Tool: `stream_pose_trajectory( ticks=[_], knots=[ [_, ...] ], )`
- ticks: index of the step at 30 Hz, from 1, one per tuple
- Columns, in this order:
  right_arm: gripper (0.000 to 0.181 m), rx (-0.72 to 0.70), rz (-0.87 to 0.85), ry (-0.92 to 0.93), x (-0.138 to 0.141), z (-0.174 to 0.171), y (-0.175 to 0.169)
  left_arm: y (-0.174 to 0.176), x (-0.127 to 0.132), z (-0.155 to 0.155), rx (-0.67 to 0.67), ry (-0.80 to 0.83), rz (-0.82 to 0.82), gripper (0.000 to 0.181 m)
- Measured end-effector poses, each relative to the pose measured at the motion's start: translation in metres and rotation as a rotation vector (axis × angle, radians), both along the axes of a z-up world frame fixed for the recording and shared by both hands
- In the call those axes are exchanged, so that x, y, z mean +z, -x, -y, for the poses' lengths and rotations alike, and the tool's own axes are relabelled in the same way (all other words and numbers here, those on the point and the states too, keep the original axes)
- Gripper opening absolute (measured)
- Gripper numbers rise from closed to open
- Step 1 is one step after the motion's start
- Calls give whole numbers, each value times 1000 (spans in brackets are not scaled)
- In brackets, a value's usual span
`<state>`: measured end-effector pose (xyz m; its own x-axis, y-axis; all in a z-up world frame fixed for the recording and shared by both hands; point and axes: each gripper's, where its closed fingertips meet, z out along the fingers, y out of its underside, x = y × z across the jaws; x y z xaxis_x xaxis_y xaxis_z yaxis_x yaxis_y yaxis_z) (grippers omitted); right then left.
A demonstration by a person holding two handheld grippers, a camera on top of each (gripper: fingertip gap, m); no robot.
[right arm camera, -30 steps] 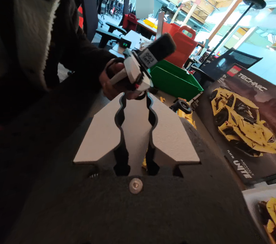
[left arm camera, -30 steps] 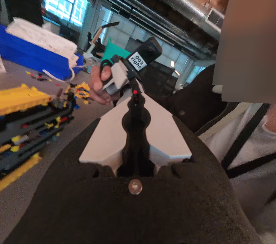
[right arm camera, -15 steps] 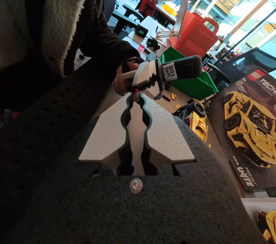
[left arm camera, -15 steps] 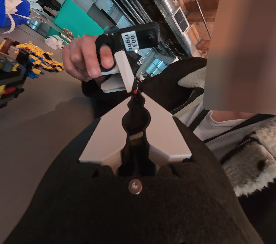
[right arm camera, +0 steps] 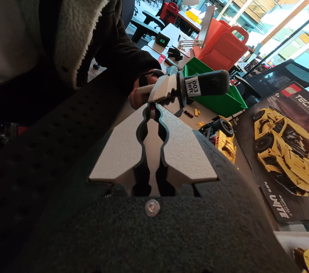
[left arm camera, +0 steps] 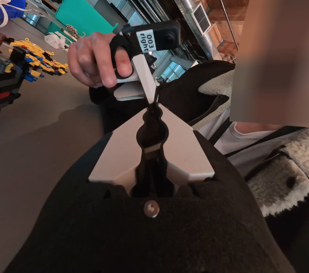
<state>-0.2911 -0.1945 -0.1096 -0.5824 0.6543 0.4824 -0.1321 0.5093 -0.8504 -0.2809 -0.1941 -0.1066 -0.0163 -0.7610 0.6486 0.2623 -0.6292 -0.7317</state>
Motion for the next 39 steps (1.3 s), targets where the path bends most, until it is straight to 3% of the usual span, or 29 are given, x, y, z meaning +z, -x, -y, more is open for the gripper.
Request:
stream_pose_trajectory(
  ticks=[7, 10, 14, 23, 24, 25, 26, 27, 28, 30, 33, 39],
  knots=[
    [4, 72, -104, 82, 17, 18, -5, -5, 17, 18, -110, -27, 118, 4],
    [4, 85, -53, 140, 24, 27, -8, -8, 24, 28, -157, -61, 156, 4],
    [3, 13, -41, 95, 28, 24, -4, -4, 29, 27, -91, -156, 137, 4],
    [1, 73, 15, 338, 40, 26, 0, 0, 37, 30, -63, -213, 167, 6],
    [3, 142, -71, 479, 65, 24, -10, 2, 33, 32, -73, -220, 156, 6],
    [3, 269, -247, 797, 126, -10, -44, 4, 22, 31, -68, -219, 107, 5],
    [2, 204, -322, 901, 153, -58, -61, 9, 15, 23, -27, -182, 99, 4],
    [2, 44, -416, 810, 156, -90, -71, 16, 15, 13, 12, -138, 132, 4],
    [2, -108, -383, 665, 139, -104, -65, 17, 13, 6, 40, -124, 123, 3],
    [2, -218, -303, 518, 107, -108, -49, 7, 11, 8, 11, -141, 92, 4],
    [2, -179, -217, 436, 82, -85, -29, -3, 0, 7, 4, -131, 25, 4],
    [3, -343, -19, 327, 42, -122, -26, -4, -8, -2, 120, -218, -114, 4]
  ],
)
